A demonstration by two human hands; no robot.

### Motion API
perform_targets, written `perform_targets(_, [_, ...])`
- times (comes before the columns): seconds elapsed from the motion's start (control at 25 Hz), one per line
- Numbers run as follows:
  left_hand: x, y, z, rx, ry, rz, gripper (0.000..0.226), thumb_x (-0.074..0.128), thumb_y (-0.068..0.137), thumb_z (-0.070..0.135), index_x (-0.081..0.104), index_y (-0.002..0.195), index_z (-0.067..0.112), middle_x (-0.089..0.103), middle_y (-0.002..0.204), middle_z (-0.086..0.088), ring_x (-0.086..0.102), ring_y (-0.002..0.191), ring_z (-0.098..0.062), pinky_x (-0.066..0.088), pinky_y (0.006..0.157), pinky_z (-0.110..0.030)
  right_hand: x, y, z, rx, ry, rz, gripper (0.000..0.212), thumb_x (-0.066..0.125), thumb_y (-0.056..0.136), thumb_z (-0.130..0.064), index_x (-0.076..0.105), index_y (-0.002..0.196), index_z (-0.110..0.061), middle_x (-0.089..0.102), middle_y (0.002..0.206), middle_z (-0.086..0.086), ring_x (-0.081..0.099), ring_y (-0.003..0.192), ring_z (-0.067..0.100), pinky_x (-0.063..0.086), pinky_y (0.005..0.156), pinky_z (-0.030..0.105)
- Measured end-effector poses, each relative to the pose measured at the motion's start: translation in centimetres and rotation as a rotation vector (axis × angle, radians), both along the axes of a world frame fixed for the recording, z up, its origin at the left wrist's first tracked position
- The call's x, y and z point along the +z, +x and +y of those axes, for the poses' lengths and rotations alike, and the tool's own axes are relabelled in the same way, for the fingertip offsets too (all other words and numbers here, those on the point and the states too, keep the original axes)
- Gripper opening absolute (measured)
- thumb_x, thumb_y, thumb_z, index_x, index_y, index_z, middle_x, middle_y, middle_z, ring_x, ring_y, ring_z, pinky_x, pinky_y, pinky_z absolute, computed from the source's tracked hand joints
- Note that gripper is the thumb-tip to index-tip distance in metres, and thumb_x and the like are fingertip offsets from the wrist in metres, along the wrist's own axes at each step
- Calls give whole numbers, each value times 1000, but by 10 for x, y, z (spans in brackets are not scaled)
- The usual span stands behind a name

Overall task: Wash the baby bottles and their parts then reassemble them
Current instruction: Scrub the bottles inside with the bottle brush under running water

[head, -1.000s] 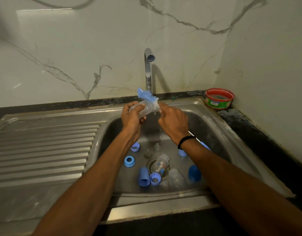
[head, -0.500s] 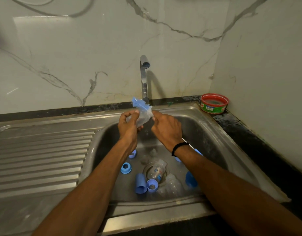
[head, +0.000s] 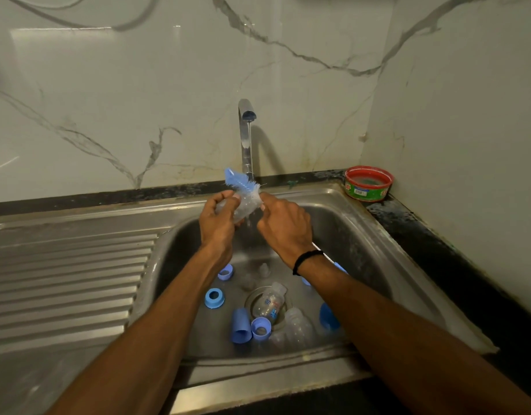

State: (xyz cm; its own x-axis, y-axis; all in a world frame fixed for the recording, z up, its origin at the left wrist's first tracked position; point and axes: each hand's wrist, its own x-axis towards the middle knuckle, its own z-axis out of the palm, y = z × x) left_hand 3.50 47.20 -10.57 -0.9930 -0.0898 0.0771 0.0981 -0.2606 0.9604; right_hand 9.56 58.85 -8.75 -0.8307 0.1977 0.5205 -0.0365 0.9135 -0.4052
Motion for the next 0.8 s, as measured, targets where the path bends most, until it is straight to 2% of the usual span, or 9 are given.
perform_targets(0.12, [-2,2,1,-14,3,4,22,69,93,19,64,115,19,67,115,-1,67,104,-22,61,82,-34,-1,0,2,-3,8,-10,32,50,94,-16,60,124,-20,66,86,3,55,70,16,45,65,27])
perform_targets(0.28, [-2,5,6,-69,-9,34,26,69,94,18,63,119,17,66,119,-2,67,104,-19,60,76,-27,2,0,7,-44,-6,1,30,49,94,-17,61,122,-20,67,87,3,51,69,15,41,64,26])
perform_targets(0.52, [-8,-7,-3,-54,-24,-23,32,71,91,20,65,123,15,69,120,-5,69,106,-23,61,87,-38,-2,-1,6,-25,25,-29,31,50,93,-16,60,122,-22,65,87,2,53,70,16,37,63,25])
perform_targets(0.6, [-13,-4,-5,-57,-66,-39,36,71,91,21,64,126,13,69,121,-7,67,109,-23,59,92,-41,2,1,6,-9,104,-72,32,49,95,-17,58,125,-23,62,88,1,51,72,16,35,64,26])
perform_targets(0.68, [-16,2,-6,-73,-102,-46,41,71,91,21,61,130,13,68,123,-7,67,110,-22,57,97,-43,5,3,13,-13,209,-105,39,50,94,-17,55,132,-26,63,96,2,57,80,20,36,67,27])
perform_targets(0.8, [-14,8,-8,-86,-200,8,45,73,90,21,60,132,14,68,124,-4,66,110,-19,56,98,-38,7,6,24,-60,342,-31,51,56,89,-11,55,136,-31,63,95,8,61,82,28,34,67,31])
